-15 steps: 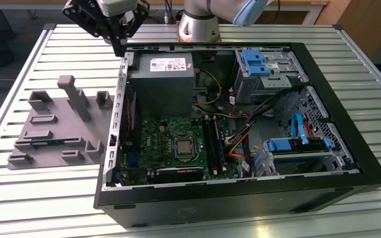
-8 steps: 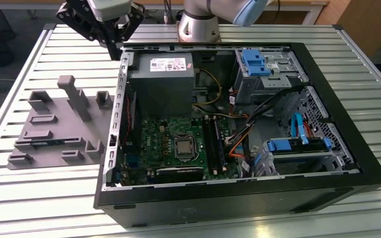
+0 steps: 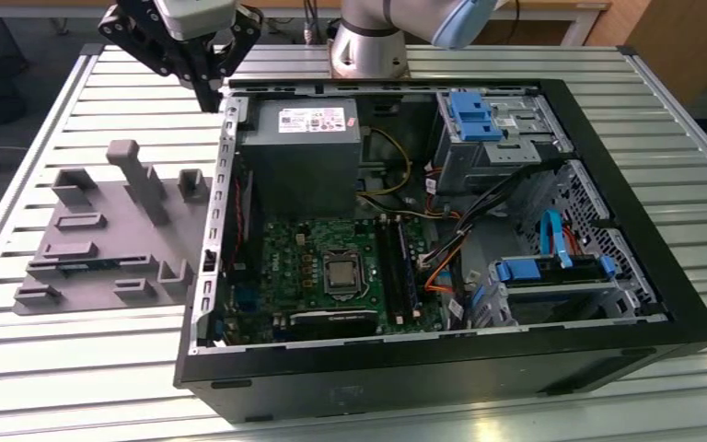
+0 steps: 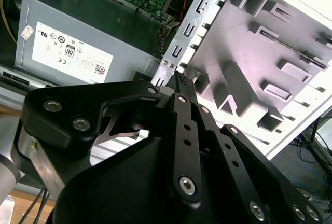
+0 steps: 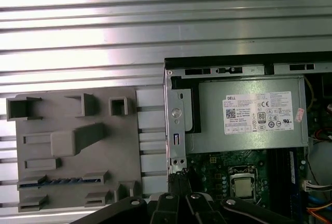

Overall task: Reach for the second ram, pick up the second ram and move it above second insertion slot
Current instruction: 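Reach for the second ram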

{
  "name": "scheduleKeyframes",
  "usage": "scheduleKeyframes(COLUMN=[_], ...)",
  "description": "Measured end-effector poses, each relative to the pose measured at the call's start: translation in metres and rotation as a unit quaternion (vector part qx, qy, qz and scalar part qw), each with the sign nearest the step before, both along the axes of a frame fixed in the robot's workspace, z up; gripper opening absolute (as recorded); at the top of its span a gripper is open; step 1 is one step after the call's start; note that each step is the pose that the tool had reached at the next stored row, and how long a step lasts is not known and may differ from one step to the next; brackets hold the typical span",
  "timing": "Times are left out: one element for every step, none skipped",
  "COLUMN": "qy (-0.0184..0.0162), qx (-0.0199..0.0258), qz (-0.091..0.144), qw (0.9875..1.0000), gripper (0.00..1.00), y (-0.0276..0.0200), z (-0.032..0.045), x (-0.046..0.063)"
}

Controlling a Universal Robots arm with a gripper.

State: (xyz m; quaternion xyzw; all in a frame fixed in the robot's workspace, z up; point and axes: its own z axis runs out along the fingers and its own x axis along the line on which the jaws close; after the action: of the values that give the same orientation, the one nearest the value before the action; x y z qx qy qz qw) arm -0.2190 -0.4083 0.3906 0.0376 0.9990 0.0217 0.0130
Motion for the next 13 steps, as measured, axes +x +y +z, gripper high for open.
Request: scheduleKeyframes(qy=[0.0, 0.0, 0.0, 0.0, 0.0, 0.0, 0.0, 0.0, 0.0, 0.0, -0.0001, 0.0, 0.0], qx=[0.0, 0.0, 0.0, 0.0, 0.0, 0.0, 0.0, 0.0, 0.0, 0.0, 0.0, 0.0, 0.0], qz=[0.0, 0.0, 0.0, 0.0, 0.0, 0.0, 0.0, 0.0, 0.0, 0.0, 0.0, 0.0, 0.0], qw=[1.0, 1.0, 1.0, 1.0, 1.0, 1.0, 1.0, 1.0, 1.0, 1.0, 1.0, 1.0, 1.0], gripper=[0.11, 0.11, 0.11, 0.11, 0.11, 0.11, 0.11, 0.11, 0.11, 0.11, 0.11, 0.11, 0.11], y=[0.0, 0.0, 0.0, 0.0, 0.0, 0.0, 0.0, 0.0, 0.0, 0.0, 0.0, 0.0, 0.0], z=[0.0, 0.0, 0.0, 0.0, 0.0, 0.0, 0.0, 0.0, 0.0, 0.0, -0.0001, -0.0001, -0.0001], x=[0.0, -0.0001, -0.0005, -0.001, -0.0015, -0.0022, -0.003, -0.0039, -0.0047, -0.0056, -0.0063, -0.0071, -0.008])
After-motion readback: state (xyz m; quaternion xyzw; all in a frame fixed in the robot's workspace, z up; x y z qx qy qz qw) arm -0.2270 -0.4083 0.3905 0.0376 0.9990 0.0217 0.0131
